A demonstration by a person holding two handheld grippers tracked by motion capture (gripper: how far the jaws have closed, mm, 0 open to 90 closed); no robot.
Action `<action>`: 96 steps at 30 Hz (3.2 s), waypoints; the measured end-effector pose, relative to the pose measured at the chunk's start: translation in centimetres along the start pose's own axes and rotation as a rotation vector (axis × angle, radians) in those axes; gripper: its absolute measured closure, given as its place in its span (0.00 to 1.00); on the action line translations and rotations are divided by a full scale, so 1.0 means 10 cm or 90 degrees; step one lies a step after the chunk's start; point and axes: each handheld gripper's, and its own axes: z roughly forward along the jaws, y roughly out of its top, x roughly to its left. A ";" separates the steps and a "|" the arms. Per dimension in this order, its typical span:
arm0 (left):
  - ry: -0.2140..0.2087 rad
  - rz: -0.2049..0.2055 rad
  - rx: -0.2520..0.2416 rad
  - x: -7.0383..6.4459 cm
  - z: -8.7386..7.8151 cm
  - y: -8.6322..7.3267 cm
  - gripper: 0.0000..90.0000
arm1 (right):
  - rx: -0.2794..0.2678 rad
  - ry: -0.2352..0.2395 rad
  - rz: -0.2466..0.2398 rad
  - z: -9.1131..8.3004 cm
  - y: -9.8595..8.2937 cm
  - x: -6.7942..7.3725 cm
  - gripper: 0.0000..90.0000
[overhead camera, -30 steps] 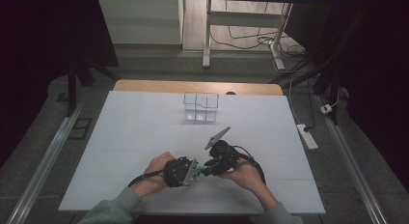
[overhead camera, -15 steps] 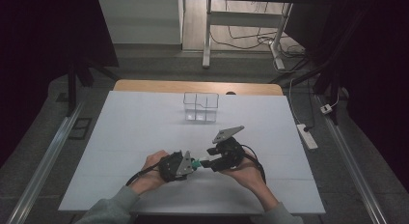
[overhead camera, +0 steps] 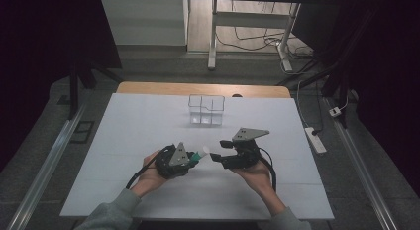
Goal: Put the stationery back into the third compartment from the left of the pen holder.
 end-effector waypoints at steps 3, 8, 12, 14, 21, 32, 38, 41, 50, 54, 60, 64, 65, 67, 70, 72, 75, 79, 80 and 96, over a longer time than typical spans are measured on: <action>-0.002 -0.014 -0.007 0.02 0.00 -0.02 0.73 | -0.002 0.000 0.001 0.01 -0.01 0.00 0.40; -0.021 -0.047 -0.034 0.04 0.00 -0.02 0.73 | -0.008 0.007 0.011 0.05 -0.02 0.00 0.40; -0.034 -0.057 -0.054 0.02 0.00 -0.01 0.73 | -0.008 0.011 0.010 0.08 -0.03 0.02 0.40; -0.038 -0.059 -0.057 0.01 0.01 0.00 0.73 | -0.010 0.013 0.012 0.08 -0.03 0.03 0.40; -0.044 -0.052 -0.069 -0.05 0.02 0.02 0.73 | -0.024 0.018 0.025 0.11 -0.03 0.03 0.39; -0.050 -0.047 -0.074 -0.11 0.05 0.05 0.73 | -0.037 0.026 0.035 0.22 -0.07 0.09 0.49; -0.046 -0.028 -0.069 -0.15 0.07 0.06 0.72 | -0.043 0.055 0.034 0.25 -0.07 0.13 0.68; -0.045 -0.039 -0.078 -0.14 0.07 0.05 0.70 | -0.044 0.061 0.031 0.24 -0.07 0.13 0.70; -0.040 -0.076 -0.059 -0.05 0.05 0.02 0.43 | -0.056 0.013 0.011 0.14 -0.05 0.11 0.71; -0.050 -0.100 -0.052 -0.01 0.02 -0.02 0.40 | -0.062 0.008 0.015 0.09 -0.05 0.06 0.71; -0.045 -0.112 -0.039 0.02 -0.06 -0.11 0.40 | -0.073 -0.008 0.020 0.03 -0.04 0.02 0.71; -0.036 -0.121 -0.039 0.05 -0.14 -0.20 0.39 | -0.081 -0.016 0.021 -0.01 -0.04 0.00 0.71; -0.034 -0.126 -0.039 0.05 -0.15 -0.22 0.39 | -0.083 -0.018 0.022 -0.02 -0.03 -0.01 0.71; -0.027 -0.131 -0.036 0.06 -0.19 -0.26 0.39 | -0.085 -0.022 0.023 -0.04 -0.03 -0.03 0.71; -0.015 -0.124 -0.027 0.06 -0.25 -0.32 0.39 | -0.088 -0.028 0.024 -0.06 -0.02 -0.04 0.71; -0.012 -0.127 -0.026 0.07 -0.28 -0.36 0.39 | -0.091 -0.031 0.025 -0.07 -0.01 -0.05 0.71; -0.003 -0.127 -0.019 0.08 -0.32 -0.41 0.39 | -0.097 -0.037 0.025 -0.09 0.01 -0.07 0.71; 0.005 -0.136 -0.015 0.11 -0.40 -0.50 0.39 | -0.097 -0.050 0.015 -0.13 0.03 -0.09 0.71; 0.008 -0.139 -0.014 0.12 -0.42 -0.53 0.39 | -0.102 -0.053 0.016 -0.14 0.04 -0.09 0.71; 0.043 -0.186 0.010 0.25 -0.74 -0.96 0.39 | -0.143 -0.178 0.041 -0.08 0.74 -0.71 0.71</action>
